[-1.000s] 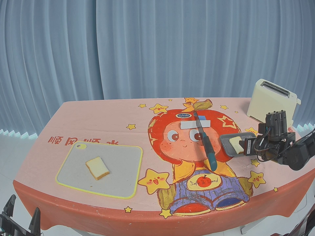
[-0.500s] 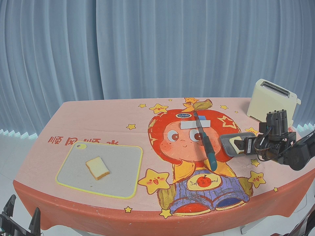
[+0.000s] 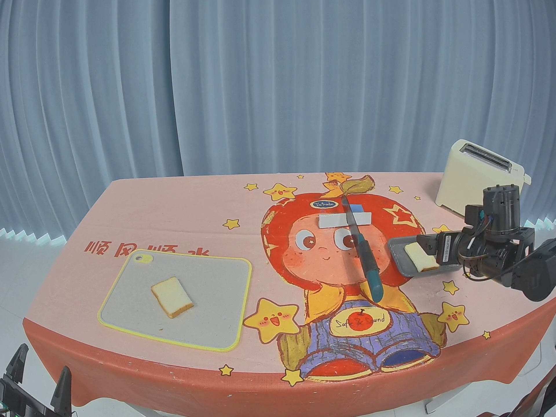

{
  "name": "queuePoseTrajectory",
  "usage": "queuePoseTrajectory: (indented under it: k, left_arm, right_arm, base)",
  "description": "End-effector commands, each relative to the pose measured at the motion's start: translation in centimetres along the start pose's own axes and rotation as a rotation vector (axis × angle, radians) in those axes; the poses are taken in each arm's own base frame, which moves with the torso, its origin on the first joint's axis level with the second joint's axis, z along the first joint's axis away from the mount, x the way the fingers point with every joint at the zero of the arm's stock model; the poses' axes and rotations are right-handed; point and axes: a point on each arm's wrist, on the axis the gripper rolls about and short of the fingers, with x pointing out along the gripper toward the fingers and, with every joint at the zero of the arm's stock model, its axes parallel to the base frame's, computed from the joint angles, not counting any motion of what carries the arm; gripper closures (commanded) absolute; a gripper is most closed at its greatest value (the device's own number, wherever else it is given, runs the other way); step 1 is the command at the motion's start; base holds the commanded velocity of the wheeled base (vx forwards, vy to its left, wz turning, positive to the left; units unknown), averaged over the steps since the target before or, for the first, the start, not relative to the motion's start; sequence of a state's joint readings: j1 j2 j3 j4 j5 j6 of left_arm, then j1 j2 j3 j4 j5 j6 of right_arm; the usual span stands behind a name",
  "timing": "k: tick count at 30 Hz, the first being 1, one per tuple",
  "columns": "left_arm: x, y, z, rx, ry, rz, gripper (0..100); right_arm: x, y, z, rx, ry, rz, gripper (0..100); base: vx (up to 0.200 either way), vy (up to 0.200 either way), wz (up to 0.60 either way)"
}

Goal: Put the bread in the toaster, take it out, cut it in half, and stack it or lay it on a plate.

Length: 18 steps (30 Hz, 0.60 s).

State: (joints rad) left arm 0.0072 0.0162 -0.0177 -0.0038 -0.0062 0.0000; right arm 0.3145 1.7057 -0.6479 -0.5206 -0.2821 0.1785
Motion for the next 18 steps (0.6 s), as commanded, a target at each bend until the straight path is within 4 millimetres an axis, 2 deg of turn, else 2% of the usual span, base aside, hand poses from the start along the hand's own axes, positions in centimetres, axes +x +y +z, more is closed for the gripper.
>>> queuePoseTrajectory:
  k: [1,7,8,14,18]
  left_arm:
    - [0.0,0.0,-0.5,0.000,0.001,0.000,0]
    - [0.0,0.0,-0.5,0.000,0.001,0.000,0]
    - [0.0,0.0,-0.5,0.000,0.001,0.000,0]
    - [0.0,0.0,-0.5,0.002,0.001,0.000,0]
    - [0.0,0.0,-0.5,0.000,0.001,0.000,0]
  right_arm:
    - [-2.4,0.5,1.1,0.004,-0.073,0.046,0]
    - [-5.0,1.7,1.0,-0.021,-0.116,0.124,0]
    - [-5.1,1.7,1.0,-0.021,-0.117,0.126,0]
    - [-5.7,2.0,1.0,-0.026,-0.128,0.145,0]
    - [-5.9,2.3,0.9,-0.032,-0.127,0.157,0]
  base:
    - [0.000,0.000,0.00]
    - [0.000,0.000,0.00]
    - [0.000,0.000,0.00]
    - [-0.200,0.000,0.00]
    - [0.000,0.000,0.00]
